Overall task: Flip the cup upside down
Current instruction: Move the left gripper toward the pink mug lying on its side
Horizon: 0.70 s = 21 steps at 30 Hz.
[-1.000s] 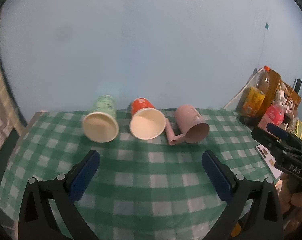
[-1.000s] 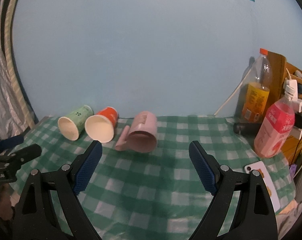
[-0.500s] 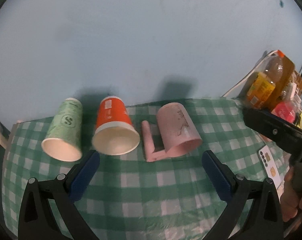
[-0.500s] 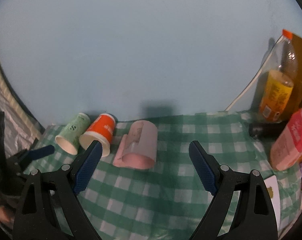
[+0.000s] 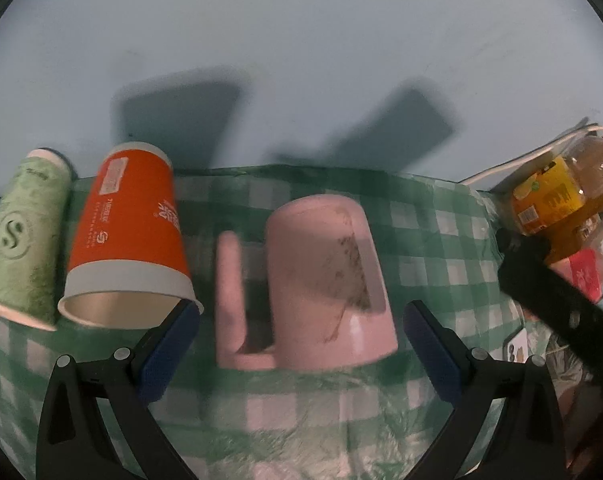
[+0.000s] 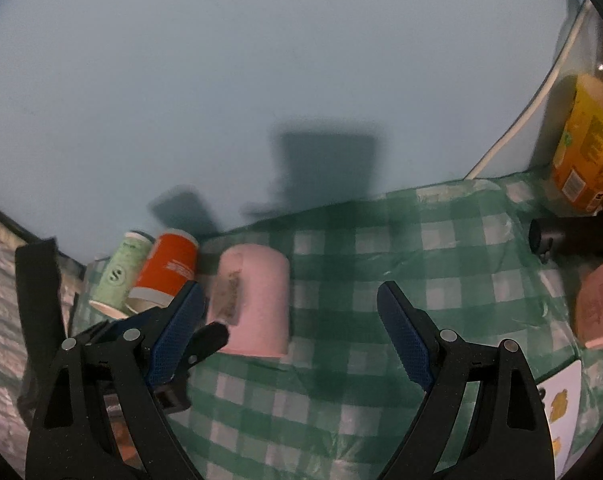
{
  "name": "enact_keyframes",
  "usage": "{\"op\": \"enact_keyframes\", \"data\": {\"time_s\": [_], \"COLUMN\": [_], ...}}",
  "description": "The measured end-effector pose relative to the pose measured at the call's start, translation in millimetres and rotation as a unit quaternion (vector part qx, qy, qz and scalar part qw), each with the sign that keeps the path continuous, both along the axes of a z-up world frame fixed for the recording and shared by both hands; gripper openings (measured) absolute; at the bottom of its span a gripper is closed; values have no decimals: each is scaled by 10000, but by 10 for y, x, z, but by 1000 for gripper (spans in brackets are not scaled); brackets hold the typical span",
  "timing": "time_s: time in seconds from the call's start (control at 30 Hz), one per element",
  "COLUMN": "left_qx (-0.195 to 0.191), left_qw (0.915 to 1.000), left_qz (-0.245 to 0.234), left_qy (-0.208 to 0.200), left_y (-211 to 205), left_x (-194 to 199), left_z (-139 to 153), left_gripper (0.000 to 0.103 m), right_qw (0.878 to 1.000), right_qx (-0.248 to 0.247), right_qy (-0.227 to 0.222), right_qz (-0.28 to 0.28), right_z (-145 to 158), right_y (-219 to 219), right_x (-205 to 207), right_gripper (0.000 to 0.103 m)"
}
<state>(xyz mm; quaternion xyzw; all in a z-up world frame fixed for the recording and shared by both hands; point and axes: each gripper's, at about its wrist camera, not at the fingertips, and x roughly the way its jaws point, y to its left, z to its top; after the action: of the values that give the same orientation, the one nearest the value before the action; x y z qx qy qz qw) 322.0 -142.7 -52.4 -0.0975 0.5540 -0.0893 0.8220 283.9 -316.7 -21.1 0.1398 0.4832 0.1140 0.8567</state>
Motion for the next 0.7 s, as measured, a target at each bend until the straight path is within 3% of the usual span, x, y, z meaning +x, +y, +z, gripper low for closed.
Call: {"op": "enact_keyframes", "data": {"time_s": [0.4,0.57,0.7], "left_qx": [161,380,281], "left_qw": [9997,9991,9993], "left_qz": [116,168,228], "left_qy": [132,95,-30], "left_y": [-221,-253,-193], "left_x": [240,100,-108], "left_z": [-93,-68,68], "left_gripper": [102,102,102], "right_qw": [9995,9994,9993], "right_qx": [-53,93,126], "right_qy": [46,43,-37], "right_qz": [-300,-318,-351], "right_z": [-135,-165,-124], "right_y": [-248,-337,-409], "right_x": [85,63,49], "right_gripper": [87,87,87]}}
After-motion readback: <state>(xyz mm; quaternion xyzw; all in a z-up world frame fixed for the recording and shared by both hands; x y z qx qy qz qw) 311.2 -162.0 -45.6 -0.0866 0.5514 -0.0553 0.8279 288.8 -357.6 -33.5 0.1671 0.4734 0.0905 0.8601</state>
